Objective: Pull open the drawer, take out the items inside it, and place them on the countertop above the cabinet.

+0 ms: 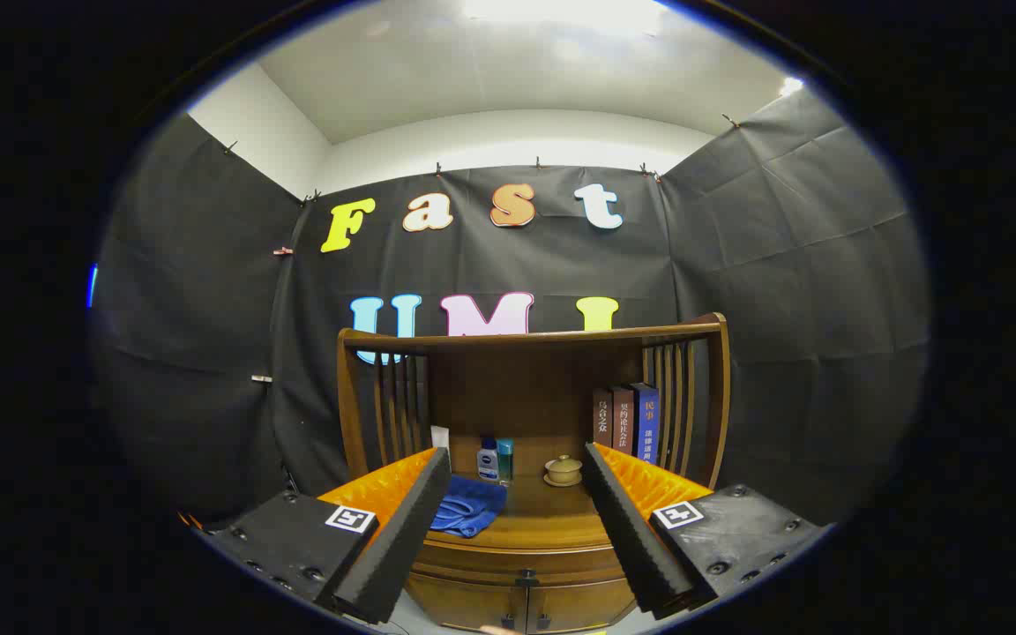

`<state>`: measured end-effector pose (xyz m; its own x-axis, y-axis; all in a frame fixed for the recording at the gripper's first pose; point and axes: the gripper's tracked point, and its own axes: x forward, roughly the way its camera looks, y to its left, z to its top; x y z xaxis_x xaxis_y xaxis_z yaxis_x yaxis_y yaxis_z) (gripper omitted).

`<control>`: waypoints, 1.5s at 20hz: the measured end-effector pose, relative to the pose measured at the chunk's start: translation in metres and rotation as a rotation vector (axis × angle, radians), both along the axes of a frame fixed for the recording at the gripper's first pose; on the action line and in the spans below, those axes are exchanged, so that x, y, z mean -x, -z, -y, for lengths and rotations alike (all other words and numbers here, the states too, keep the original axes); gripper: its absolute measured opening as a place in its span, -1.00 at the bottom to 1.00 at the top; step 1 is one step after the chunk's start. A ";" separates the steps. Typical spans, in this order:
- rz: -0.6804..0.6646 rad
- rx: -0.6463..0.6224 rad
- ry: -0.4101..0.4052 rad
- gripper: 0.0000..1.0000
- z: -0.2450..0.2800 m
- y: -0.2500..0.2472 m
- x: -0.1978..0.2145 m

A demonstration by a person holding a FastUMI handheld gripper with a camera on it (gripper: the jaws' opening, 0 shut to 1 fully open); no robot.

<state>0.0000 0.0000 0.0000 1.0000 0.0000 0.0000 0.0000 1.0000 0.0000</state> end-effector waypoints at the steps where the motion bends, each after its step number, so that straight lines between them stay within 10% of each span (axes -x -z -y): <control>1: 0.001 -0.001 0.000 0.97 0.000 0.001 0.000; 30: -0.031 0.008 0.012 0.97 0.011 0.030 -0.011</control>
